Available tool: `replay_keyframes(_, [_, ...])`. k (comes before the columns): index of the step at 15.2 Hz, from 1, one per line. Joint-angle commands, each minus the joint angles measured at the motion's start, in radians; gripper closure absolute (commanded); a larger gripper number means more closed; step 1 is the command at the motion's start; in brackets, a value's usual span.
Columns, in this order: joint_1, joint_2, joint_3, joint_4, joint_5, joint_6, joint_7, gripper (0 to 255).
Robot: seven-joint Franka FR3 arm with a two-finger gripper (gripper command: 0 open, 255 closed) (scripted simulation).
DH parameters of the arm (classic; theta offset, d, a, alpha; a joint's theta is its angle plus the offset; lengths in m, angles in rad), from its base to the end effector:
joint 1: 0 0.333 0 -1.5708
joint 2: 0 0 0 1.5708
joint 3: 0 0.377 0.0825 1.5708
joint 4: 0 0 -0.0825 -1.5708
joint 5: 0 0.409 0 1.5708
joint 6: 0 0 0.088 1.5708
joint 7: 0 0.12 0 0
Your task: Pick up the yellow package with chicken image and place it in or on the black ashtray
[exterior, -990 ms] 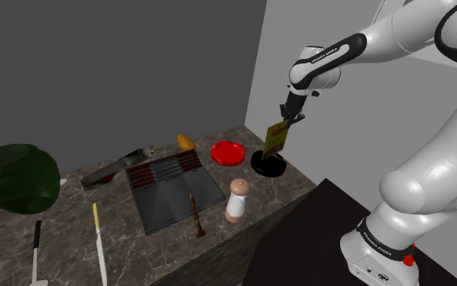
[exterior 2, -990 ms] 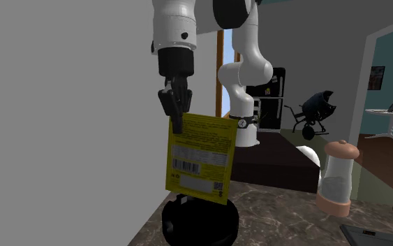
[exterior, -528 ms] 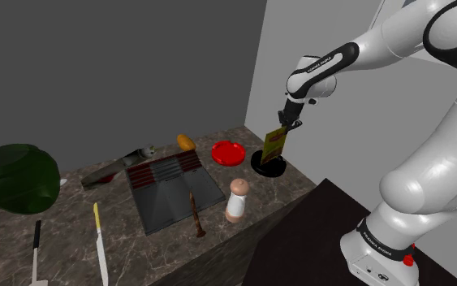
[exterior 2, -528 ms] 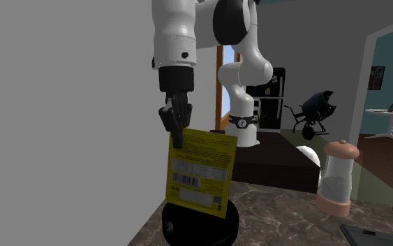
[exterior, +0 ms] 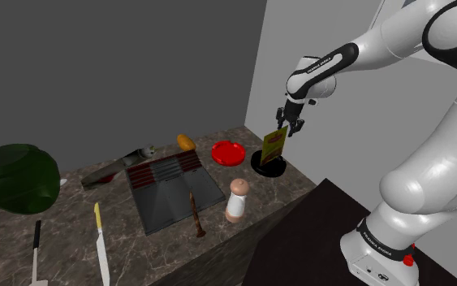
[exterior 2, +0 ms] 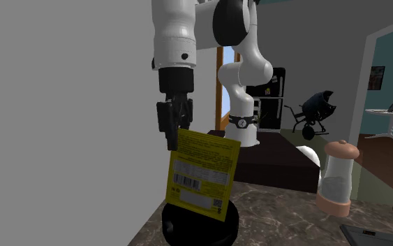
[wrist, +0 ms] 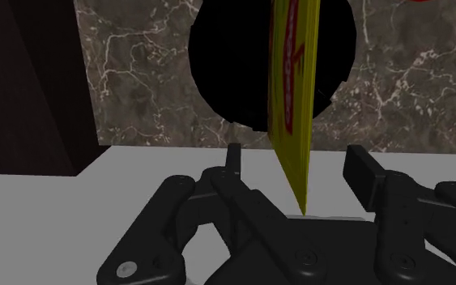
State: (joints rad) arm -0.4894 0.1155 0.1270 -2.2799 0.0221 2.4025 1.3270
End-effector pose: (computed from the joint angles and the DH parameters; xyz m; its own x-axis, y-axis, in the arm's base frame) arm 0.5165 -0.1960 0.3348 -0.1351 -0.9905 -0.0269 -0.9907 0.1355 -0.0146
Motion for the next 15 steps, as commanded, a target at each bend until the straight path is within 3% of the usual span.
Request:
replay_keyframes(1, [0.000, 0.000, 0.000, 0.000, 0.000, 0.000, 0.000, 0])
replay_keyframes(4, [0.000, 0.000, 0.000, 0.000, 0.000, 0.000, 0.000, 0])
replay_keyframes(8, [-0.004, -0.084, 0.000, 0.040, 0.011, -0.124, -0.009, 0])
replay_keyframes(15, [-0.004, -0.084, 0.000, 0.040, 0.011, -0.124, -0.009, 0])
